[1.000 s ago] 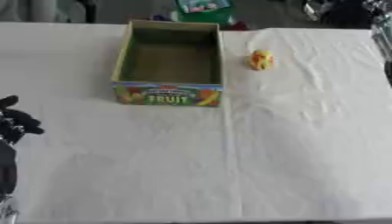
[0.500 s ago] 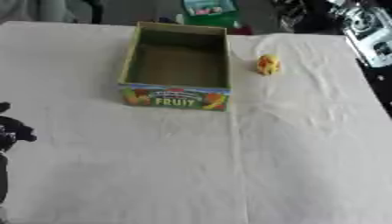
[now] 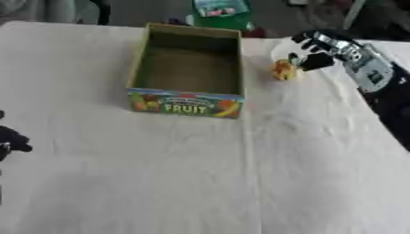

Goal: Pick up objects on the table and place them in the box.

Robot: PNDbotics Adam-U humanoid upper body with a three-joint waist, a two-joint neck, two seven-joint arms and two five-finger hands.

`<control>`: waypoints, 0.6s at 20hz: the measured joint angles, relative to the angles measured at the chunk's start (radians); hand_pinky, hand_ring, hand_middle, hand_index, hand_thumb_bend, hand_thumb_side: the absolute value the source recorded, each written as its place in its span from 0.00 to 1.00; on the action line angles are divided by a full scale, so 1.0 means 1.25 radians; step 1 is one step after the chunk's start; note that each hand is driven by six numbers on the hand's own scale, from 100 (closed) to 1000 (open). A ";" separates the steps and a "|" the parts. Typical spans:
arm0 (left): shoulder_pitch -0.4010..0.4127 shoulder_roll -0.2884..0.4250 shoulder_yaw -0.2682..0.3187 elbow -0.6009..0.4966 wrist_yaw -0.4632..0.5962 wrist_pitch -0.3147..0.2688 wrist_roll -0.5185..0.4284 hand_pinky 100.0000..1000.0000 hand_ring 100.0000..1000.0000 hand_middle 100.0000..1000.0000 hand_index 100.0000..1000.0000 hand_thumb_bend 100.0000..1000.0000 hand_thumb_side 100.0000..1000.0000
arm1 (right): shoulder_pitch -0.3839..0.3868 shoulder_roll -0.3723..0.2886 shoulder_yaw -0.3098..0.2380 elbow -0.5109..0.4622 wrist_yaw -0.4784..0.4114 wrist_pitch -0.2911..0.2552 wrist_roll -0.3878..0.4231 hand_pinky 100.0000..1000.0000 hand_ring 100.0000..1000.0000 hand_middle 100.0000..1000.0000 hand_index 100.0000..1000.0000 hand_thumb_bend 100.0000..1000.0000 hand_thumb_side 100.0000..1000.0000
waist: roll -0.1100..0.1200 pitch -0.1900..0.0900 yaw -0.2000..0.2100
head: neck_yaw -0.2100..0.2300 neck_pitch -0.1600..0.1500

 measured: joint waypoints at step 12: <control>0.000 0.000 0.000 0.000 0.000 -0.001 -0.002 0.41 0.43 0.39 0.71 0.00 0.75 | -0.010 0.039 -0.043 0.085 0.175 -0.062 -0.025 0.85 0.85 0.84 0.89 0.00 0.22 | 0.006 0.000 -0.003 | -0.001 -0.006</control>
